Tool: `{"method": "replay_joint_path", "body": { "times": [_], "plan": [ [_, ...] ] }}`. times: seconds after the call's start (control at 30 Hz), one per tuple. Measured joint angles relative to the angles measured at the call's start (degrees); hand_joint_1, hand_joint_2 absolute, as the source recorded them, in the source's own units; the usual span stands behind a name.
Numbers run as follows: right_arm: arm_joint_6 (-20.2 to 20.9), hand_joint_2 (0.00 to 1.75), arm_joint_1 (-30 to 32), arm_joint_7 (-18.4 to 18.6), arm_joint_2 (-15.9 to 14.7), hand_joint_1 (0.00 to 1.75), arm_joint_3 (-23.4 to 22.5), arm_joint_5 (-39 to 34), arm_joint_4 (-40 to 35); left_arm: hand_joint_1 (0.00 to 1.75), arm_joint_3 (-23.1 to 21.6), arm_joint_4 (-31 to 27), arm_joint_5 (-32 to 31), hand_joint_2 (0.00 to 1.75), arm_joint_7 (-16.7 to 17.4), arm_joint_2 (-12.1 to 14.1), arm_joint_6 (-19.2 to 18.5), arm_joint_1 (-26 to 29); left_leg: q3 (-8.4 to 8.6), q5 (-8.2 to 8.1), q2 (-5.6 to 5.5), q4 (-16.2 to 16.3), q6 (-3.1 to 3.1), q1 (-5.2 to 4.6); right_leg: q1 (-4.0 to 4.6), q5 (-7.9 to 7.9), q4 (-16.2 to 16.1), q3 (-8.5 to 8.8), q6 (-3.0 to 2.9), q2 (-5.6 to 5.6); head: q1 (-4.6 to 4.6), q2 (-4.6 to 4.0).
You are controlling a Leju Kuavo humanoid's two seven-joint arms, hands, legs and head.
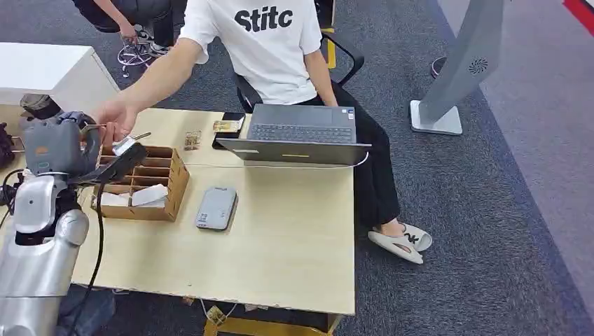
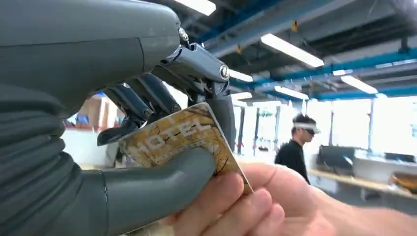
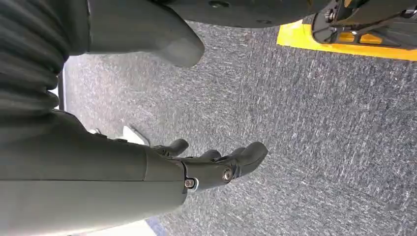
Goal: Pass the card to the sensor for recognition and then transmit it.
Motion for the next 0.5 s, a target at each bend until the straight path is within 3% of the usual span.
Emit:
{"method": "replay_joint_path", "body": {
  "times": [0.13, 0.17, 0.2, 0.27, 0.3, 0.5],
  "plan": [
    [0.0, 1.75, -0.2, 0.3, 0.0, 0.0, 0.8, 0.1, 0.0, 1.75, 0.0, 4.0, -1.7, 1.75, 0.8, 0.1, 0.5, -3.6, 0.01, 0.04, -0.01, 0.0, -0.07, 0.0, 0.0, 0.02, 0.0, -0.01, -0.02, -0.01, 0.0, -0.02],
    [0.0, 1.75, -0.2, 0.4, 0.0, 0.0, 0.9, 0.1, 0.0, 1.43, 0.0, 4.9, -1.8, 1.75, 0.8, 0.1, 0.9, -4.4, 0.01, 0.05, 0.03, 0.0, -0.07, 0.01, 0.0, 0.05, 0.0, -0.02, -0.08, 0.02, -0.02, 0.0],
    [0.0, 1.75, -0.2, 0.4, 0.0, 0.0, 0.9, 0.1, 0.0, 0.07, 0.0, 5.7, -1.9, 1.75, 0.8, 0.0, 1.4, -5.0, 0.01, 0.06, 0.07, 0.0, -0.09, 0.02, 0.01, 0.08, 0.0, -0.03, -0.11, 0.06, 0.0, -0.02],
    [0.0, 1.75, -0.2, 0.5, 0.0, 0.0, 1.0, 0.1, 0.0, 0.0, 0.0, 6.6, -1.9, 1.75, 0.6, -0.2, 3.5, -5.7, 0.0, 0.06, 0.13, 0.0, -0.09, 0.02, 0.02, 0.09, 0.0, -0.05, -0.13, 0.13, -0.02, 0.0],
    [0.0, 1.75, -0.2, 0.5, 0.0, 0.0, 1.2, 0.1, 0.0, 0.0, 0.0, 6.9, -1.9, 0.0, 0.4, -0.3, 5.9, -5.9, 0.0, 0.06, 0.13, 0.0, -0.09, 0.02, 0.02, 0.09, 0.0, -0.06, -0.13, 0.13, -0.02, 0.0],
    [0.1, 1.75, -0.3, 0.6, 0.0, 0.0, 1.9, -0.1, 0.0, 0.0, 0.0, 6.9, 4.2, 0.0, -4.4, -1.6, 11.5, -4.9, -0.05, 0.04, 0.08, 0.0, -0.09, 0.01, 0.01, 0.08, 0.0, -0.05, -0.13, 0.08, -0.02, 0.0]
  ]
}}
